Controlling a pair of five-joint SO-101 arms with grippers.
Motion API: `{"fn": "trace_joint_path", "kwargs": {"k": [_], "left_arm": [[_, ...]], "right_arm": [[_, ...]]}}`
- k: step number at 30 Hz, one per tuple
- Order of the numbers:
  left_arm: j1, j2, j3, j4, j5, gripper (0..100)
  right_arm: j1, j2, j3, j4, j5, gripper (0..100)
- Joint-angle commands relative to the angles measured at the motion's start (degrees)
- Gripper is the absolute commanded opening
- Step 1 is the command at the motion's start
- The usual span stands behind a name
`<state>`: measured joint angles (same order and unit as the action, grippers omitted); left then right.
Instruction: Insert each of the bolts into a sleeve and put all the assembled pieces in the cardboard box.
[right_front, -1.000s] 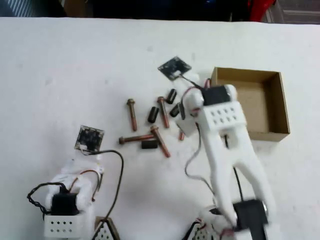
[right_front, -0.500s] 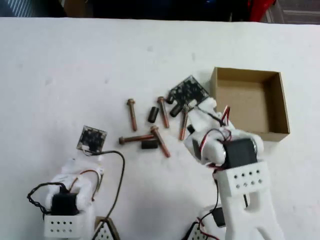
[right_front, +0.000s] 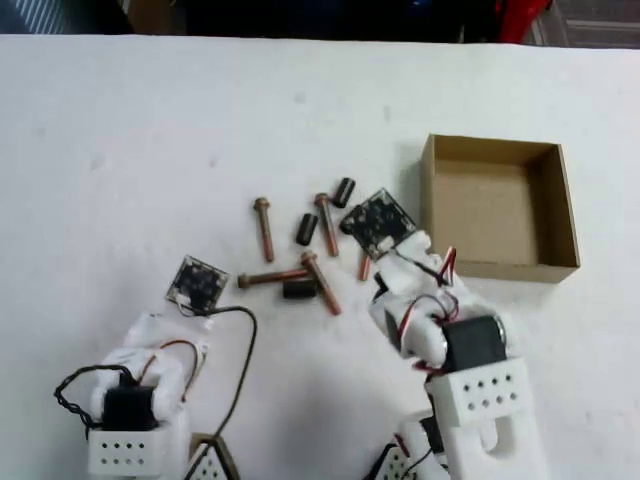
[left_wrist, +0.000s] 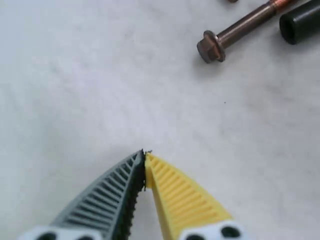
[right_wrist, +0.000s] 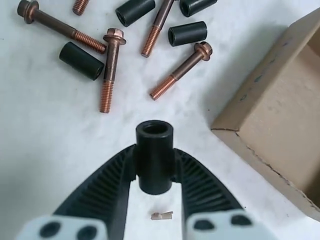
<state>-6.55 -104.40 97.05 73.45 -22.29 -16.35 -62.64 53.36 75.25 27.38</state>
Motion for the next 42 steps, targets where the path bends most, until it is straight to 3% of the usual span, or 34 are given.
{"fn": "trace_joint_path", "kwargs": {"k": [1,10,21,27,33,42], "left_arm": [[-0.3,-0.3,-0.1,0.0,-0.5,3],[-0.3,-0.3,-0.1,0.0,-0.5,3],[-0.3,-0.3,-0.2,0.0,-0.8,3],[-0.3,-0.3,-2.2,-1.1,-0.9,3],[-0.3,-0.3,-3.0,-3.3,-0.9,3],[0.2,-0.1,-9.6,1.1,-2.3,3]], "right_arm": [[0.1,-5.8,2.5,-2.4,-0.7,1.6],[0.0,-13.9,12.0,-7.9,-0.8,1.6],[-4.4,-15.0,14.3,-13.4,-11.3,1.6],[-5.5,-15.0,19.7,-22.2,-15.2,1.6],[-5.5,-15.0,23.5,-27.2,-15.4,1.6],[-5.5,-15.1,23.8,-31.1,-15.4,1.6]]}}
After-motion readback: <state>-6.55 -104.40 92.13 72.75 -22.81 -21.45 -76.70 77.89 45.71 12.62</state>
